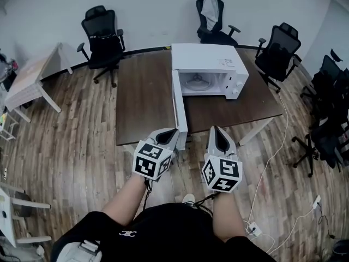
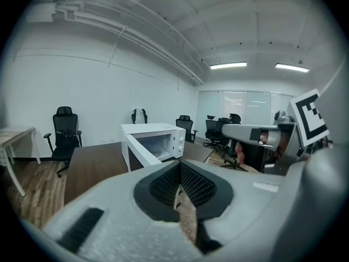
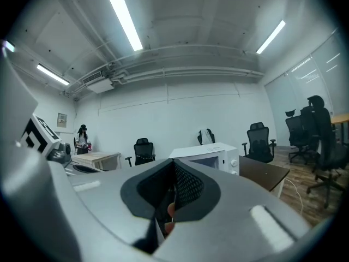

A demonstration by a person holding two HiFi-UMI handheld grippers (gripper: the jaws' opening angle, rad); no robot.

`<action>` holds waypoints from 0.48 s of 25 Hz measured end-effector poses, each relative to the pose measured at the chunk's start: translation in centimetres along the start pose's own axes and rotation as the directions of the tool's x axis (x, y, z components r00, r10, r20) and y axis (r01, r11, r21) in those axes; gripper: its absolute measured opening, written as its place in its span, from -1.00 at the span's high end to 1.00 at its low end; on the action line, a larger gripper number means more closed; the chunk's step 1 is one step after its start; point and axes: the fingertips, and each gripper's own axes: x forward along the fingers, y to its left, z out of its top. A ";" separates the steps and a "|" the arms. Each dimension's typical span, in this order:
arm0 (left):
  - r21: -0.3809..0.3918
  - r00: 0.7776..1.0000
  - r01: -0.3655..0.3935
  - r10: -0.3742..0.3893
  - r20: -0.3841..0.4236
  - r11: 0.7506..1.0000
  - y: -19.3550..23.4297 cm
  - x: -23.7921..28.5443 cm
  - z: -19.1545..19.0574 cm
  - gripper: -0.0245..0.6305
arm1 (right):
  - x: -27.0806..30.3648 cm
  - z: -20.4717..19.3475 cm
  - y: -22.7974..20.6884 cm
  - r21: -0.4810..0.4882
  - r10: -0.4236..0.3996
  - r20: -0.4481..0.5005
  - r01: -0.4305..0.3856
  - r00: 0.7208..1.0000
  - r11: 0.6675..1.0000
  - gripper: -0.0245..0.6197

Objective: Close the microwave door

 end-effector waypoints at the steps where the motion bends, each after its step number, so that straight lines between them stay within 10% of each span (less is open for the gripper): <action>1: -0.006 1.000 -0.012 0.012 -0.001 1.000 0.2 0.5 0.1 0.89 | 0.6 0.2 -0.4 -0.004 0.012 -0.001 -0.012 1.000 1.000 0.90; 7: -0.042 0.996 -0.091 0.090 -0.028 0.995 2.0 3.1 0.2 0.89 | 3.4 0.6 -2.8 -0.001 0.088 -0.016 -0.088 0.996 0.996 0.90; 12: -0.031 0.999 -0.011 0.010 -0.044 0.999 2.0 3.7 -1.2 0.90 | 4.9 -0.1 -3.4 -0.003 0.136 -0.042 -0.136 0.990 0.991 0.90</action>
